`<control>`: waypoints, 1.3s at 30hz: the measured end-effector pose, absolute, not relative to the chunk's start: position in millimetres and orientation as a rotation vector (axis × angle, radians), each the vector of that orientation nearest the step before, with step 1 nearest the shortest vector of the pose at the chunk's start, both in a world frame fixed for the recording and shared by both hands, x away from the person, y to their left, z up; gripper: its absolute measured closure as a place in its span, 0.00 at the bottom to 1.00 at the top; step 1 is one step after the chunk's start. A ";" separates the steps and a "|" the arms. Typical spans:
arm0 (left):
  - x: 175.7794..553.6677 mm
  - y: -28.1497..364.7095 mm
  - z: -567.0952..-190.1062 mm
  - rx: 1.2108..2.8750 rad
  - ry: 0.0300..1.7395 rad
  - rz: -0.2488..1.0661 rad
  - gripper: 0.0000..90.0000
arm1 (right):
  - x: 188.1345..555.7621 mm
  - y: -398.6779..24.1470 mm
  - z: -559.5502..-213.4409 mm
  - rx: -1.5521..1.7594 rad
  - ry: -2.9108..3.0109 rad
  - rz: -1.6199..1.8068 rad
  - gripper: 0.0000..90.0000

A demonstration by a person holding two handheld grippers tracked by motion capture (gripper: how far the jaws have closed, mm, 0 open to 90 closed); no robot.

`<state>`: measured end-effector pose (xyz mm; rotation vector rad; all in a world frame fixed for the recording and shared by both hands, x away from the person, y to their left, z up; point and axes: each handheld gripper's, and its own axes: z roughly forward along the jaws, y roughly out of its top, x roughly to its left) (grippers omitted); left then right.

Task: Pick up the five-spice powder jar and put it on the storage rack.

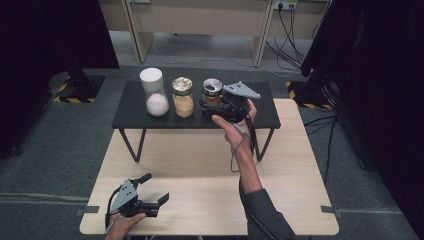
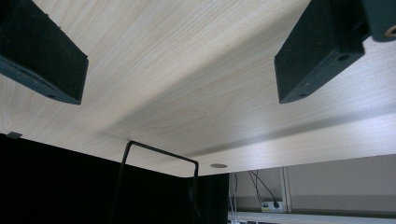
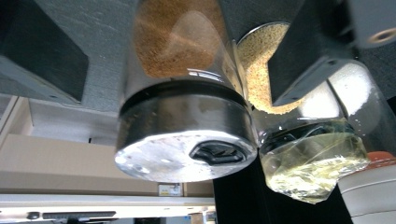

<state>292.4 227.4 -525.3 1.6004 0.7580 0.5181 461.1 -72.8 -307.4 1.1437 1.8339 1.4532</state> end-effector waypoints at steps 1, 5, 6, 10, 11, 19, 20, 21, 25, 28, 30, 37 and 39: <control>292.5 227.4 -525.4 1.600 0.759 0.518 0.02 | 460.4 -73.8 -307.4 1.147 1.830 1.462 0.05; 292.5 227.4 -525.4 1.600 0.759 0.518 0.02 | 456.9 -77.1 -307.4 1.152 1.820 1.488 0.04; 292.5 227.3 -525.4 1.600 0.759 0.518 0.02 | 455.8 -78.0 -307.4 1.151 1.816 1.493 0.04; 292.6 227.2 -525.5 1.602 0.758 0.519 0.02 | 452.2 -81.1 -307.5 1.148 1.807 1.506 0.04; 292.5 227.2 -525.4 1.602 0.758 0.519 0.02 | 451.7 -81.7 -307.5 1.148 1.805 1.505 0.04; 292.6 227.3 -525.5 1.600 0.759 0.519 0.02 | 445.0 -84.4 -308.8 1.148 1.789 1.539 0.03; 292.6 227.2 -525.6 1.600 0.759 0.519 0.02 | 444.1 -84.8 -308.8 1.146 1.789 1.541 0.03; 292.6 227.2 -525.5 1.600 0.759 0.519 0.02 | 443.1 -85.2 -308.8 1.143 1.790 1.542 0.03; 292.6 227.3 -525.5 1.600 0.760 0.519 0.02 | 439.3 -86.2 -309.6 1.132 1.791 1.553 0.03; 292.6 227.3 -525.6 1.600 0.759 0.520 0.02 | 435.0 -86.3 -311.3 1.119 1.794 1.565 0.03; 292.6 227.2 -525.6 1.598 0.760 0.519 0.02 | 431.9 -86.3 -312.7 1.111 1.794 1.572 0.03; 292.7 227.2 -525.7 1.599 0.759 0.520 0.02 | 422.5 -86.2 -316.0 1.099 1.784 1.598 0.02; 292.8 227.2 -525.8 1.599 0.760 0.520 0.02 | 419.9 -86.2 -316.0 1.090 1.783 1.597 0.02</control>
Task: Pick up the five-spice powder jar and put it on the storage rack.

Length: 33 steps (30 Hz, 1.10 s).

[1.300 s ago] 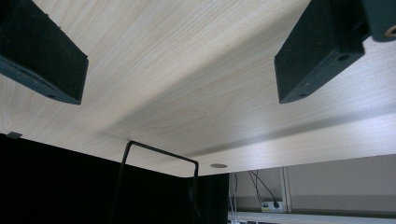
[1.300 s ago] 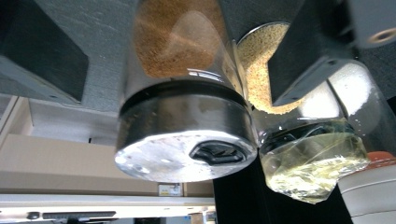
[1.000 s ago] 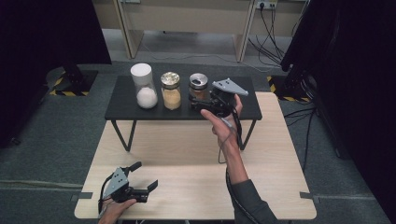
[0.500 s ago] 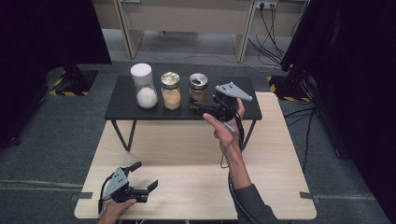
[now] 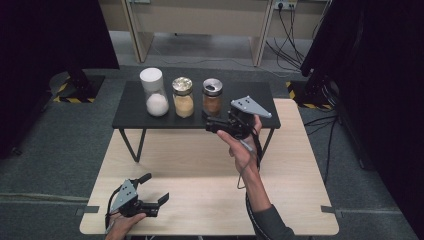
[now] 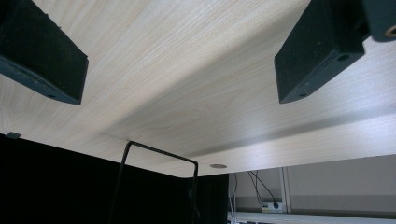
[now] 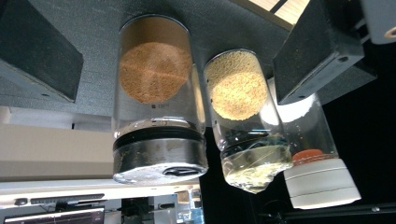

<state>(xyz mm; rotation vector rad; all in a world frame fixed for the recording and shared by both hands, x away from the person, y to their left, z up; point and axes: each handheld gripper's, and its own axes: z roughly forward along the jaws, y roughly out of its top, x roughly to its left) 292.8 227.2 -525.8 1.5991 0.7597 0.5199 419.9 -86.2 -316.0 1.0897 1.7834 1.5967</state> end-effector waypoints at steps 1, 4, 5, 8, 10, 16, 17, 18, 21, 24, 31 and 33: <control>292.7 227.2 -525.7 1.599 0.759 0.520 0.02 | 418.9 -86.4 -315.9 1.085 1.783 1.595 0.02; 292.7 227.3 -525.7 1.598 0.760 0.520 0.02 | 416.4 -87.8 -316.2 1.080 1.778 1.603 0.02; 292.7 227.3 -525.7 1.599 0.760 0.520 0.02 | 415.4 -88.1 -316.6 1.082 1.778 1.606 0.02; 292.7 227.2 -525.6 1.598 0.760 0.520 0.02 | 412.5 -89.5 -318.0 1.076 1.778 1.614 0.02; 292.7 227.3 -525.7 1.599 0.760 0.520 0.02 | 410.3 -90.5 -318.9 1.072 1.777 1.620 0.02; 292.7 227.3 -525.8 1.604 0.758 0.522 0.02 | 404.2 -92.2 -323.5 1.060 1.779 1.631 0.02; 292.7 227.3 -525.7 1.603 0.758 0.521 0.02 | 403.5 -92.1 -324.2 1.060 1.780 1.632 0.02; 292.7 227.3 -525.7 1.603 0.758 0.521 0.02 | 402.9 -92.1 -325.0 1.057 1.782 1.635 0.02; 292.8 227.5 -525.8 1.603 0.758 0.522 0.02 | 400.9 -91.5 -327.5 1.051 1.783 1.636 0.02; 292.7 227.3 -525.8 1.603 0.758 0.521 0.02 | 399.3 -91.0 -330.4 1.049 1.788 1.643 0.02; 292.6 227.3 -525.7 1.602 0.759 0.520 0.02 | 393.8 -89.6 -334.0 1.033 1.787 1.652 0.02; 292.6 227.2 -525.7 1.602 0.759 0.520 0.02 | 391.9 -89.1 -334.7 1.027 1.784 1.650 0.02</control>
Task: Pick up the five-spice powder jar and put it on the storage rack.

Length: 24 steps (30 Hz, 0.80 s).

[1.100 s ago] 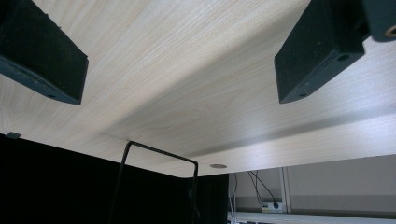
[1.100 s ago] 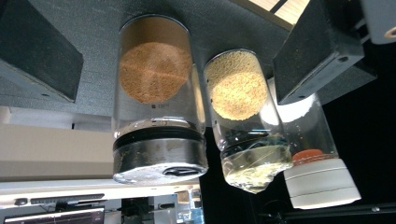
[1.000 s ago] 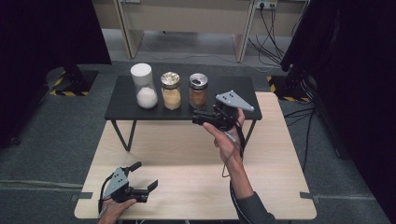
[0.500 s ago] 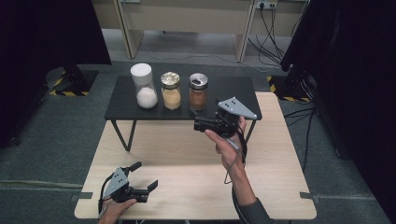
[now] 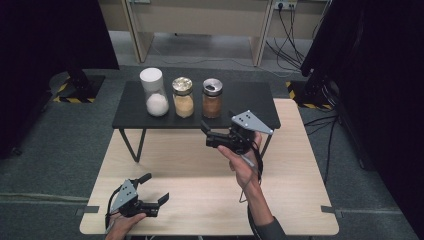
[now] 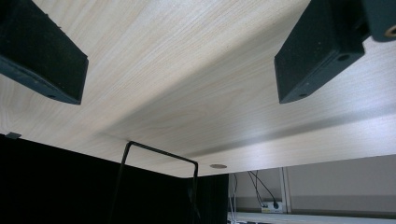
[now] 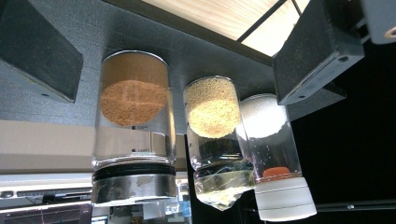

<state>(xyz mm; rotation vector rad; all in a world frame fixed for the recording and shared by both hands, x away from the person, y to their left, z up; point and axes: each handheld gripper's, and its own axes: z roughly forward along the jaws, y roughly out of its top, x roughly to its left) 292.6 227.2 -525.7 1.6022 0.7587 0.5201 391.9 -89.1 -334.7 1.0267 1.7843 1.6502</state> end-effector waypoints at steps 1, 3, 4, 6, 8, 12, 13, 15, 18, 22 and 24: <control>292.7 227.3 -525.8 1.603 0.759 0.520 0.02 | 391.2 -88.9 -335.0 1.025 1.785 1.651 0.02; 292.6 227.3 -525.7 1.602 0.759 0.520 0.02 | 389.9 -88.4 -335.8 1.020 1.785 1.655 0.02; 292.6 227.3 -525.7 1.602 0.759 0.520 0.02 | 389.3 -88.0 -336.3 1.020 1.787 1.655 0.02; 292.6 227.3 -525.8 1.602 0.759 0.520 0.02 | 388.4 -87.6 -337.4 1.018 1.789 1.657 0.02; 292.6 227.3 -525.7 1.602 0.759 0.520 0.02 | 387.7 -87.5 -337.9 1.020 1.790 1.659 0.02; 292.6 227.4 -525.7 1.601 0.760 0.521 0.02 | 385.6 -88.1 -338.8 1.016 1.789 1.663 0.02; 292.5 227.4 -525.7 1.601 0.759 0.521 0.02 | 384.9 -88.4 -339.2 1.015 1.789 1.665 0.02; 292.5 227.3 -525.7 1.601 0.759 0.521 0.02 | 383.3 -89.1 -340.6 1.014 1.789 1.667 0.02; 292.6 227.3 -525.7 1.602 0.759 0.521 0.02 | 381.5 -89.9 -343.3 1.015 1.792 1.670 0.02; 292.6 227.3 -525.7 1.602 0.759 0.520 0.02 | 379.1 -90.5 -346.2 1.012 1.796 1.681 0.02; 292.6 227.2 -525.7 1.602 0.758 0.520 0.02 | 377.4 -90.1 -347.4 1.009 1.799 1.684 0.02</control>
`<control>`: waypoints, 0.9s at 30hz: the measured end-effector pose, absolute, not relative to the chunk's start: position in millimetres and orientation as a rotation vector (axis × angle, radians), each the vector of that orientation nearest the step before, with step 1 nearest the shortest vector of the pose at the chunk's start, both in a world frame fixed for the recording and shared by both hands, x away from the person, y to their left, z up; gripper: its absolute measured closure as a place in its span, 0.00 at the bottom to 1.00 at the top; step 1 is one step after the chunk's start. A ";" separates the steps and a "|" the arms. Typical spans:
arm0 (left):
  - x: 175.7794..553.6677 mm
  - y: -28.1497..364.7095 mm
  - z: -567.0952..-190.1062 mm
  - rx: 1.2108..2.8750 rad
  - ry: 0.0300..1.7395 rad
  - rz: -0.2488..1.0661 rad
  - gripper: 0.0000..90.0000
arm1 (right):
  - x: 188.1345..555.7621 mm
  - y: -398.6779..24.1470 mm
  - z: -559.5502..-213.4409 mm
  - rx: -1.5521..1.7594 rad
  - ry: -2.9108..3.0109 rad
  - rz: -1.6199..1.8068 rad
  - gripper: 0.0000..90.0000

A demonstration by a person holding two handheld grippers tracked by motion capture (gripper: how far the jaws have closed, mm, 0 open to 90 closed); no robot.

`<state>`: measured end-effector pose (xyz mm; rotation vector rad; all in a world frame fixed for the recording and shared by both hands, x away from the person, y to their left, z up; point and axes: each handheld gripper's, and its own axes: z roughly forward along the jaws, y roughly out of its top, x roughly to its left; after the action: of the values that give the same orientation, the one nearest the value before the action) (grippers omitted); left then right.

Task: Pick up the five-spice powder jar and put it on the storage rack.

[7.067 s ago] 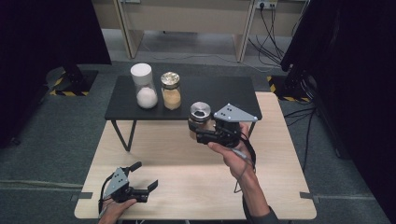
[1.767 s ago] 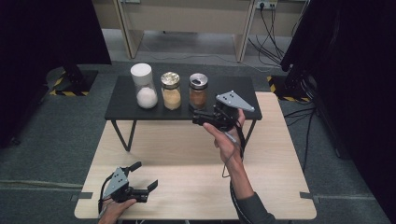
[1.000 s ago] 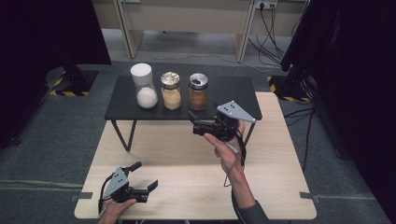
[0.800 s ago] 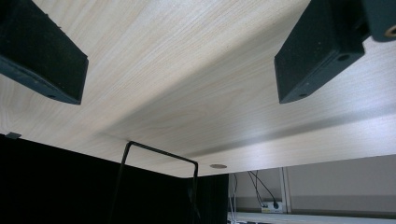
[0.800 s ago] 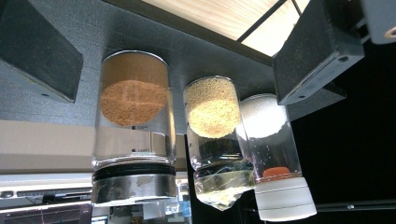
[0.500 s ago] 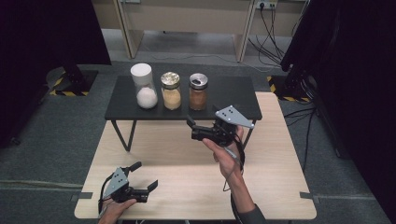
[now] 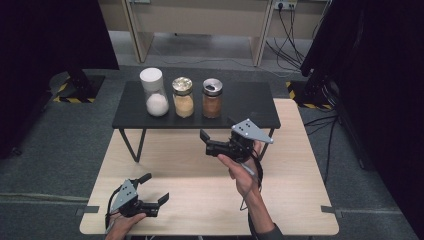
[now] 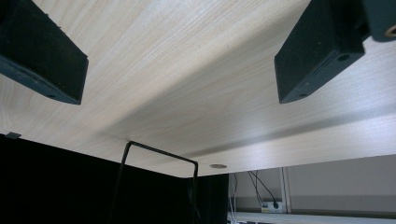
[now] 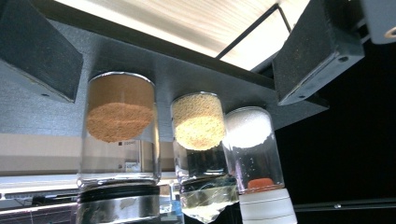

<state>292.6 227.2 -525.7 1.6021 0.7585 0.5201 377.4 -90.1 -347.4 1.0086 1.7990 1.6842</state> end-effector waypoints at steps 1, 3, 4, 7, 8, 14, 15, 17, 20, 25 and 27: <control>292.5 227.3 -525.7 1.601 0.759 0.520 0.02 | 376.6 -89.8 -347.9 1.007 1.801 1.687 0.02; 292.5 227.3 -525.7 1.601 0.759 0.521 0.02 | 375.1 -89.1 -348.9 1.003 1.803 1.690 0.02; 292.6 227.4 -525.7 1.601 0.759 0.521 0.02 | 374.2 -88.8 -349.3 1.002 1.805 1.693 0.02; 292.5 227.3 -525.7 1.602 0.758 0.520 0.02 | 371.4 -87.7 -351.1 0.991 1.810 1.698 0.02; 292.5 227.2 -525.6 1.601 0.758 0.521 0.02 | 370.4 -87.4 -352.0 0.990 1.813 1.699 0.02; 292.4 227.2 -525.8 1.602 0.759 0.521 0.02 | 365.6 -87.3 -360.3 0.981 1.822 1.700 0.02; 292.4 227.3 -525.8 1.603 0.758 0.521 0.02 | 365.3 -87.5 -361.7 0.980 1.823 1.700 0.02; 292.4 227.3 -525.7 1.601 0.759 0.521 0.02 | 363.9 -88.1 -365.9 0.983 1.826 1.700 0.02; 292.3 227.2 -525.9 1.604 0.759 0.520 0.02 | 361.8 -89.0 -371.1 0.987 1.829 1.709 0.02; 291.9 227.6 -525.9 1.602 0.761 0.522 0.02 | 359.5 -89.3 -377.3 0.989 1.834 1.717 0.02; 291.9 227.5 -525.9 1.602 0.761 0.523 0.02 | 358.5 -88.8 -379.7 0.988 1.837 1.718 0.02</control>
<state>291.9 227.5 -525.9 1.6021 0.7609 0.5228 358.5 -88.8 -379.7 0.9879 1.8368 1.7181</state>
